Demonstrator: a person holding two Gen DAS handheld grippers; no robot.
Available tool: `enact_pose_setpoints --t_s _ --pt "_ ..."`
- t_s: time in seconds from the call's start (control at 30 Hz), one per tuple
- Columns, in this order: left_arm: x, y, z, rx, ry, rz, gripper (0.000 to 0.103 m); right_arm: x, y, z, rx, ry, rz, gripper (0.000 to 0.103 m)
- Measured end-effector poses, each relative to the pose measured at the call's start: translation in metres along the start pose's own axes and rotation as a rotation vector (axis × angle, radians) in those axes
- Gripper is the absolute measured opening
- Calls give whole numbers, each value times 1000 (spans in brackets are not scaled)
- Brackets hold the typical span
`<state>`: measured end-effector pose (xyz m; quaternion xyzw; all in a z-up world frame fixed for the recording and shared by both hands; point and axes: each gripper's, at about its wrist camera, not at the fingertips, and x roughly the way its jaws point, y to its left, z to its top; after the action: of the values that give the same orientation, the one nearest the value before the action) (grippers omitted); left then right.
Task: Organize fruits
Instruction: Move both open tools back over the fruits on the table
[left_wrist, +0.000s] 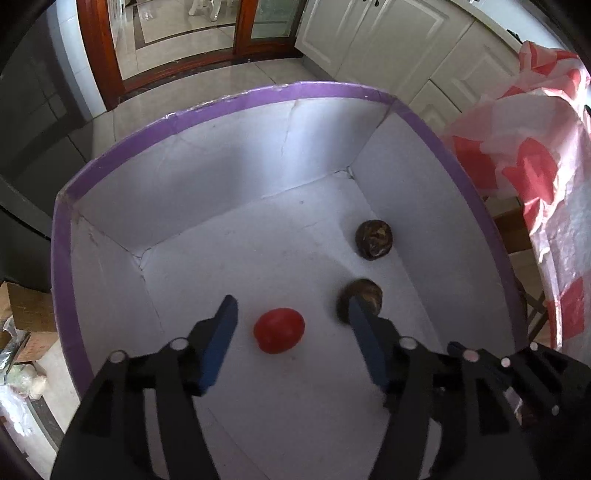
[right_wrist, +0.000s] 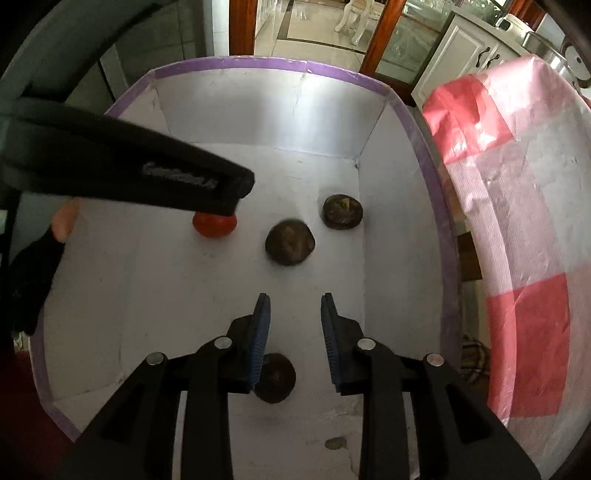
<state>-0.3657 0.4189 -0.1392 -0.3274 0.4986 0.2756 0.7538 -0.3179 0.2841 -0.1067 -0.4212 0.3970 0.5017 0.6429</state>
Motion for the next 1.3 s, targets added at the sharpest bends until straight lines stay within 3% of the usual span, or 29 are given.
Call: enact_pose_setpoints --t_s 0.17,0.37,0.43,0.57,0.7,0.77,0.83,0.97,1.07,1.3 --pt "-10 -1 3 -13 -58 23 72 -33 3 -8 -34 -68 17 34" --pt "-76 -32 14 58 -396 140 85 -118 -12 -11 -12 -293 86 48" --pt "-107 -61 18 120 -512 112 99 -154 -29 -22 37 -392 84 56" --pt "-140 -124 20 237 -624 20 102 -212 -78 -58 185 -554 20 74" --pt "-156 -217 22 378 -583 -173 102 -254 -139 -118 389 -626 -106 82" --pt "-154 -263 19 442 -564 -242 102 -269 -167 -151 500 -642 -210 89" --pt "-146 -327 17 540 -554 -291 102 -275 -196 -182 621 -641 -250 89" --pt "-119 -431 2 697 -468 -329 102 -276 -262 -255 929 -593 -269 89" --pt "-96 -488 -7 744 -394 -369 102 -265 -301 -305 1128 -566 -282 88" --pt "-39 -580 -12 767 -286 -351 102 -248 -352 -374 1366 -507 -288 89"
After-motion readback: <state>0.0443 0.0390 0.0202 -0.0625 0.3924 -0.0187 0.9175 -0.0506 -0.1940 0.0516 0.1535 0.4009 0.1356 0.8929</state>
